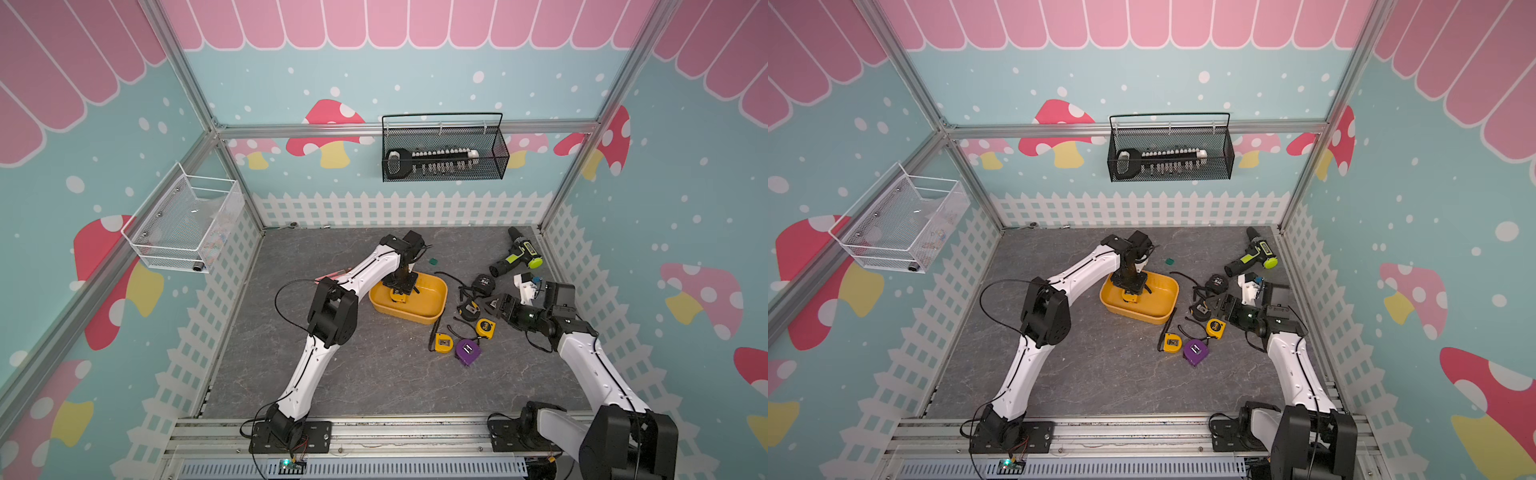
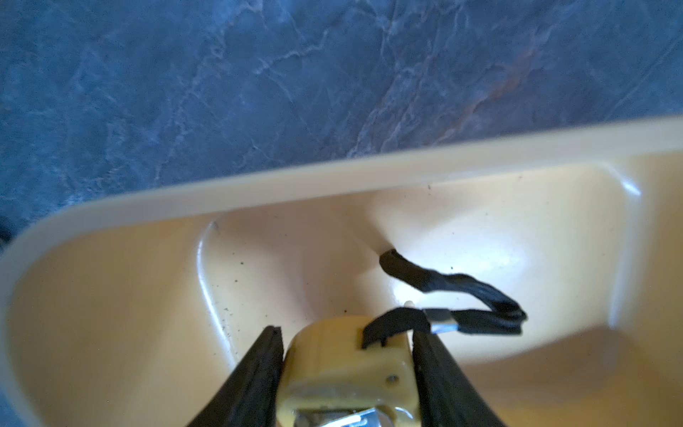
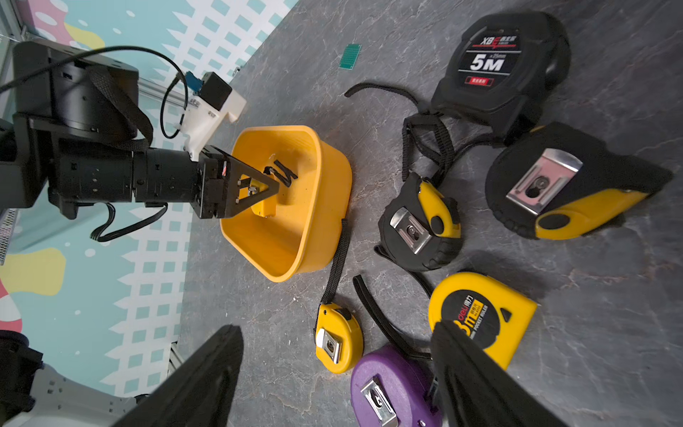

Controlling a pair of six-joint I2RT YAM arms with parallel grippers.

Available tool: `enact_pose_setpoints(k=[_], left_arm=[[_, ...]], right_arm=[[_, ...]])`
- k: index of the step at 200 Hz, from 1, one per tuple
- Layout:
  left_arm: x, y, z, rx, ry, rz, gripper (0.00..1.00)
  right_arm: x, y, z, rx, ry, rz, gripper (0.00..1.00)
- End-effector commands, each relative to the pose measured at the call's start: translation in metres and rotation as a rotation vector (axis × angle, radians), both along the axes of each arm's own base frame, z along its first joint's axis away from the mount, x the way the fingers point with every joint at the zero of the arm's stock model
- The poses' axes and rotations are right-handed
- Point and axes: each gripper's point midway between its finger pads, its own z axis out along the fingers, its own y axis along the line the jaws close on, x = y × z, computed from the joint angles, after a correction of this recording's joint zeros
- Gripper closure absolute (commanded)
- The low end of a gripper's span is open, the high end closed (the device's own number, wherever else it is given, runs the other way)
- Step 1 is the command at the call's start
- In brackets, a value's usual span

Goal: Take the tape measure out of the storage box
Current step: Pick up the tape measure from the storage box, then place the tape measure at the center of the board.

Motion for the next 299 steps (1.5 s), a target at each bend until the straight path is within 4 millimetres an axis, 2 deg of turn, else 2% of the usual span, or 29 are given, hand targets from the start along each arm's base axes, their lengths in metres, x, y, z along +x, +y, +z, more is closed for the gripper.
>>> enact_pose_setpoints(k=[1, 42, 80, 117, 151, 176, 212, 239, 263, 299], left_arm=[[0.005, -0.009, 0.030, -0.054, -0.058, 0.015, 0.62], [0.006, -0.014, 0.030, -0.112, -0.025, 0.055, 0.61], [0.007, -0.018, 0.041, -0.275, 0.067, 0.164, 0.61], [-0.001, -0.031, 0.066, -0.397, 0.110, 0.159, 0.61], [-0.011, -0.041, 0.083, -0.479, 0.148, 0.154, 0.61], [-0.017, -0.046, 0.098, -0.535, 0.169, 0.153, 0.61], [-0.024, -0.049, 0.110, -0.572, 0.174, 0.151, 0.60], [-0.029, -0.051, 0.109, -0.580, 0.184, 0.148, 0.60], [-0.032, -0.053, 0.108, -0.581, 0.193, 0.147, 0.58], [-0.033, -0.054, 0.106, -0.585, 0.197, 0.148, 0.57]], right_arm=[[0.000, 0.006, 0.004, 0.008, -0.038, 0.038, 0.15], [-0.004, 0.037, 0.007, 0.048, -0.066, 0.171, 0.15], [-0.004, 0.096, 0.009, 0.039, -0.157, 0.349, 0.13], [0.019, 0.128, 0.001, 0.039, -0.196, 0.402, 0.10], [0.044, 0.163, 0.005, 0.004, -0.246, 0.472, 0.06], [0.059, 0.177, 0.002, -0.041, -0.278, 0.464, 0.05], [0.077, 0.187, -0.004, -0.063, -0.280, 0.434, 0.07], [0.090, 0.192, -0.007, -0.039, -0.292, 0.376, 0.18], [0.100, 0.196, -0.001, 0.022, -0.338, 0.319, 0.31], [0.106, 0.202, 0.007, 0.098, -0.375, 0.288, 0.56]])
